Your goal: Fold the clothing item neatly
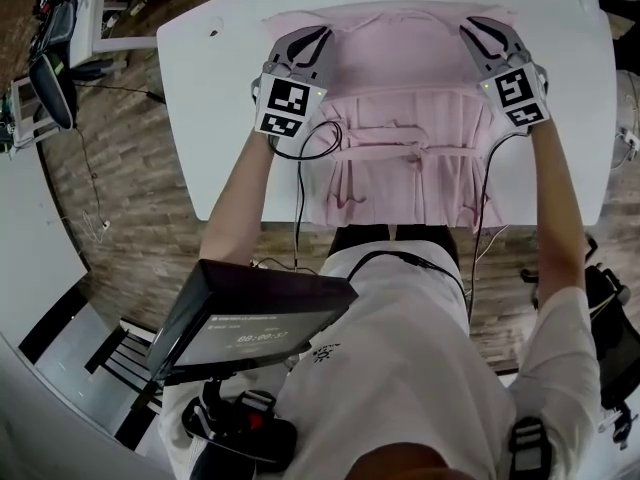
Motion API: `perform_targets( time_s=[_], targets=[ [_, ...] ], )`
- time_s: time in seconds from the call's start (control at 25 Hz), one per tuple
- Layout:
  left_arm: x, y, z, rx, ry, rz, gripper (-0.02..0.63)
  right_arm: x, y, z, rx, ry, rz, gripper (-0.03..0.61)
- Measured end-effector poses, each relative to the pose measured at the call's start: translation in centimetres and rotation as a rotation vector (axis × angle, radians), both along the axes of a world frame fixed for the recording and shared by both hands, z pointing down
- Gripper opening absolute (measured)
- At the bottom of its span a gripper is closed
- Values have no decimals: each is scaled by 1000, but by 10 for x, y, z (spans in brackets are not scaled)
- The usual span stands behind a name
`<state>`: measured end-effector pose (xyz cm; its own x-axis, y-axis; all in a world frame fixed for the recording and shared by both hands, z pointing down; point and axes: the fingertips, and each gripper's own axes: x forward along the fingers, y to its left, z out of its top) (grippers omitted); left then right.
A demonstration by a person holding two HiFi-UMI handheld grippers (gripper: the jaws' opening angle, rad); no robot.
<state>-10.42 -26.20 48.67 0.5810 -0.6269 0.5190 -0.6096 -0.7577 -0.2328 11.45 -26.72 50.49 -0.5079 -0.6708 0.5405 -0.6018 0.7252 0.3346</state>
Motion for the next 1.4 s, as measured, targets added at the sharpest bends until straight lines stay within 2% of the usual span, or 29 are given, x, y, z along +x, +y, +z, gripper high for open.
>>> perform_targets(
  time_s=[0.12, 0.24, 0.4, 0.52, 0.64, 0.8, 0.96, 1.08, 1.2, 1.4],
  targets=[
    [-1, 11, -8, 0, -3, 25, 20, -9, -7, -5, 5, -11, 1, 72],
    [-7, 14, -3, -9, -22, 14, 20, -18, -13, -1, 0, -2, -7, 72],
    [13, -9, 10, -50, -13, -5, 20, -29, -22, 4, -12, 23, -23, 71],
    [34, -24, 17, -118, 11, 11, 20, -36, -27, 3, -34, 5, -7, 29],
    [51, -22, 32, -214, 3, 87, 20, -49, -23, 9, -92, -40, -38, 29],
    [53, -6, 56, -308, -44, 178, 20, -55, -5, 32, -173, 50, -154, 29],
    [40, -1, 73, -370, -67, 169, 20, -45, 5, 48, -219, 105, -170, 29],
    [31, 1, 83, -381, -94, 156, 20, -40, 5, 53, -232, 104, -150, 29],
    [30, 0, 85, -352, -105, 162, 15, -39, 1, 54, -239, 92, -141, 28],
    [29, -11, 87, -342, -51, 151, 12, -38, -10, 58, -256, 20, -100, 23]
  ],
)
